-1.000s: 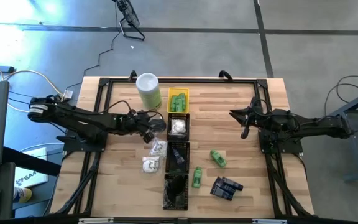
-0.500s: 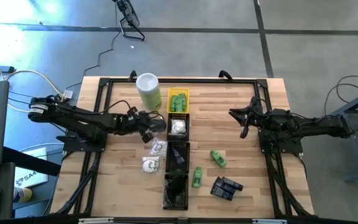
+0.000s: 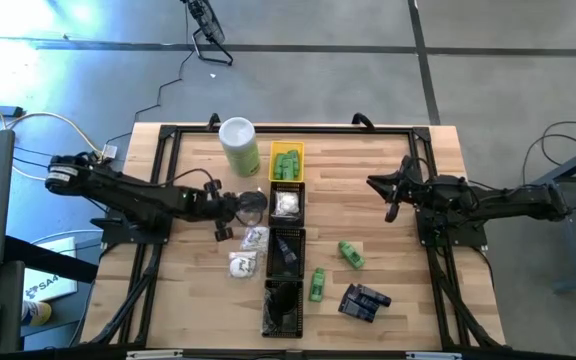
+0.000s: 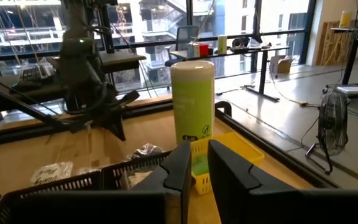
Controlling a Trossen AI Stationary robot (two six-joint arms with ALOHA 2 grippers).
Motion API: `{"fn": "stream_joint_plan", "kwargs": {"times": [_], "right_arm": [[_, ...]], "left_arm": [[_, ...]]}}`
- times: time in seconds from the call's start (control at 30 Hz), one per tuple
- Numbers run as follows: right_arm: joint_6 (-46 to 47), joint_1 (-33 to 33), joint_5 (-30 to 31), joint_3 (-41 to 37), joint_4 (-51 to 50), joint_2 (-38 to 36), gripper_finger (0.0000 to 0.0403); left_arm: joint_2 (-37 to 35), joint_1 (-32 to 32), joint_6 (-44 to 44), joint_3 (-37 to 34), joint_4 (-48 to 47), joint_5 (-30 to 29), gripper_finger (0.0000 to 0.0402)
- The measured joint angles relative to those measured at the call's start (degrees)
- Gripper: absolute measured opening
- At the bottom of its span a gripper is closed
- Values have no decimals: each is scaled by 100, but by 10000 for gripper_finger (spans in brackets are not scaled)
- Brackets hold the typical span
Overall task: Pick & Place Travel size toiletries
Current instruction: Put the black hairbrush into the bottom black basket
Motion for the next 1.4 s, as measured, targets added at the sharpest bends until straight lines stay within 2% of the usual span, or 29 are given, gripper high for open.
{"fn": "stream_joint_plan", "kwargs": {"times": [0.1,0.3,0.67,0.8,1.17,1.4], "right_arm": [[130,0,-13,0,-3,89,46],[500,0,-15,0,-2,246,46],[706,0,-40,0,-9,413,46],[706,0,-37,0,-9,413,46],[686,0,-31,0,-9,413,46],[686,0,-31,0,-9,413,46]], "left_arm": [[0,-455,-78,0,60,-69,0],[14,-1205,-73,0,-269,-605,0],[44,-1253,172,2,-252,-560,7],[44,-1251,217,2,-243,-557,45],[44,-1251,381,2,-242,-549,197],[46,-1251,584,2,-315,-195,256]]}}
